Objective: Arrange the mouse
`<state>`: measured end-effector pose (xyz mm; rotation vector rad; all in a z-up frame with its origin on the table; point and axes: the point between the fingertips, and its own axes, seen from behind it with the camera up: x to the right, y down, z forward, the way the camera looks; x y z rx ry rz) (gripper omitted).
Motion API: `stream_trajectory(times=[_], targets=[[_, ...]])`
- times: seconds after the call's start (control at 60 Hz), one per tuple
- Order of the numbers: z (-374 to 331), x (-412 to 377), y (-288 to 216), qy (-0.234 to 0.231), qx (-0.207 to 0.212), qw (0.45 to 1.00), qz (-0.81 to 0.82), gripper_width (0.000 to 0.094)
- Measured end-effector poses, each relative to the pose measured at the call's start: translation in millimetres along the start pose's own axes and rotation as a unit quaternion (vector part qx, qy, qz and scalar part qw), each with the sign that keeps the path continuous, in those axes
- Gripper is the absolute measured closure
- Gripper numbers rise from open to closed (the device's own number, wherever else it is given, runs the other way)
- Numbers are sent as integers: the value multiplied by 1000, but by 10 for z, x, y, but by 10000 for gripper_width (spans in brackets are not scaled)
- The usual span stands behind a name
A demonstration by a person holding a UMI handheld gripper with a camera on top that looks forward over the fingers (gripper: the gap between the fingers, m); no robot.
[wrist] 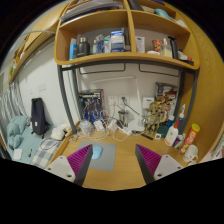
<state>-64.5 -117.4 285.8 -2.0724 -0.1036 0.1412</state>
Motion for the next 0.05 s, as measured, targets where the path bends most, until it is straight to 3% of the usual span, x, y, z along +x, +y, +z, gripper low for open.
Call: stream_trajectory(times=[0.05], targets=[[-61,20,57,-1,-1,1000,2,77]])
